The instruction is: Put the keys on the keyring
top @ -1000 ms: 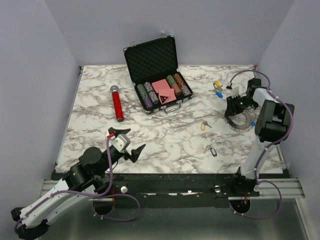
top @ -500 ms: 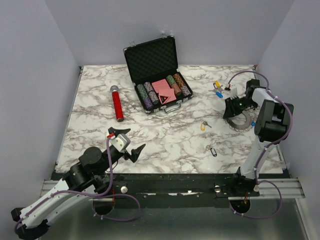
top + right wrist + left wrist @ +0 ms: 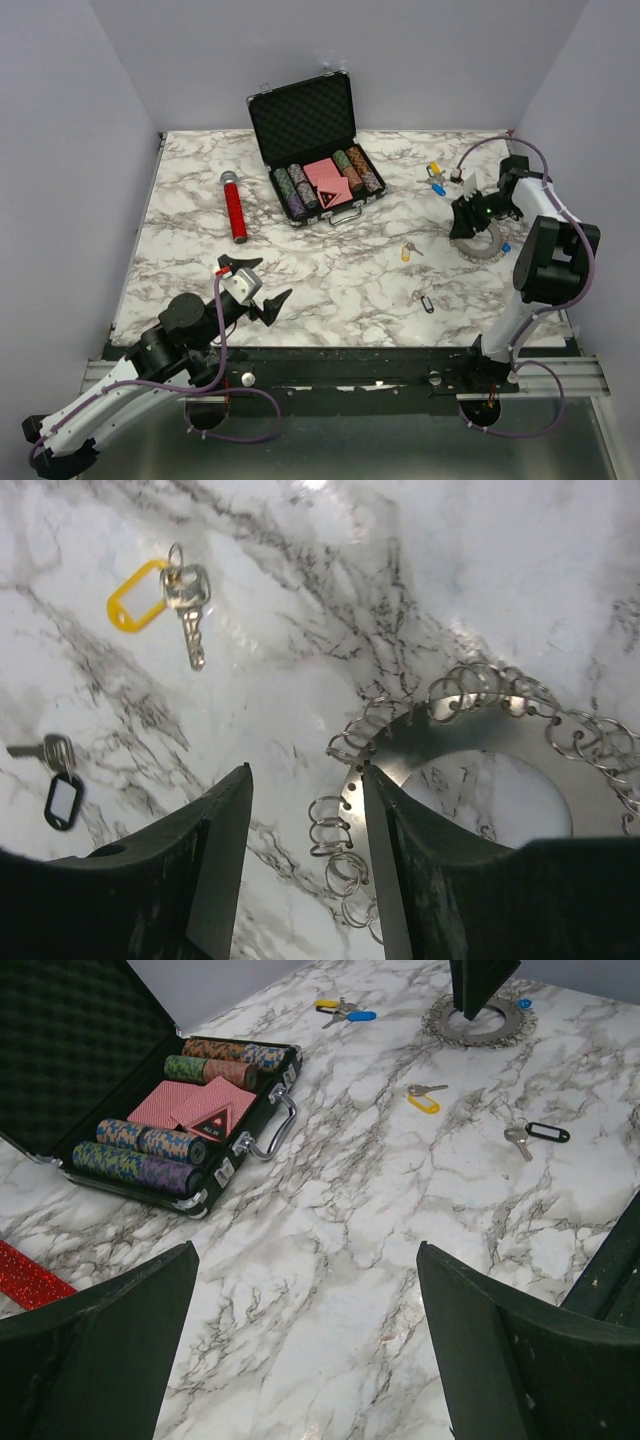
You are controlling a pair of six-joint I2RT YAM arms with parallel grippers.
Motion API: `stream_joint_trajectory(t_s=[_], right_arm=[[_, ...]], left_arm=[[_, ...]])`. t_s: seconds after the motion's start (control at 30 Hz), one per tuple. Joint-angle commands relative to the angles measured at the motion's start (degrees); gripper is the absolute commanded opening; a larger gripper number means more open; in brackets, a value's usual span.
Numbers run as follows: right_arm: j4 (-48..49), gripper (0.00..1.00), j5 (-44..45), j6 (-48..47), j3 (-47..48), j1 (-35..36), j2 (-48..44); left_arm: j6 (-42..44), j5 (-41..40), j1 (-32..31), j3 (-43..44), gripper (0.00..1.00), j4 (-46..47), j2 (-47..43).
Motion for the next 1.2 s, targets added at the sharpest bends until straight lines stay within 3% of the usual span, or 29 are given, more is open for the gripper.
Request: stream_joint_trajectory(t_s=[0.0, 0.1, 0.33, 1.17], right_arm=[[-13.8, 0.58, -2.6, -26.9, 2.1, 0.2, 2.5], [-19.3, 0.63, -2.0, -41.8, 4.2, 0.2, 3.3], [-23.9, 0.63, 0.4, -53.5, 9.5, 0.3, 9.0], [-21.7, 0.46, 6.3, -51.7, 11.0, 2.2, 14.8]], left_arm=[[0.5, 1.8, 0.3, 0.4, 0.99, 0.3, 0.4], [0.6, 1.8, 0.3, 0.6, 0.99, 0.1, 0.0], [0.7, 1.9, 0.3, 0.4, 0.99, 0.3, -0.3], [1.0, 1.9, 0.5, 0.3, 0.99, 0.3, 0.2]])
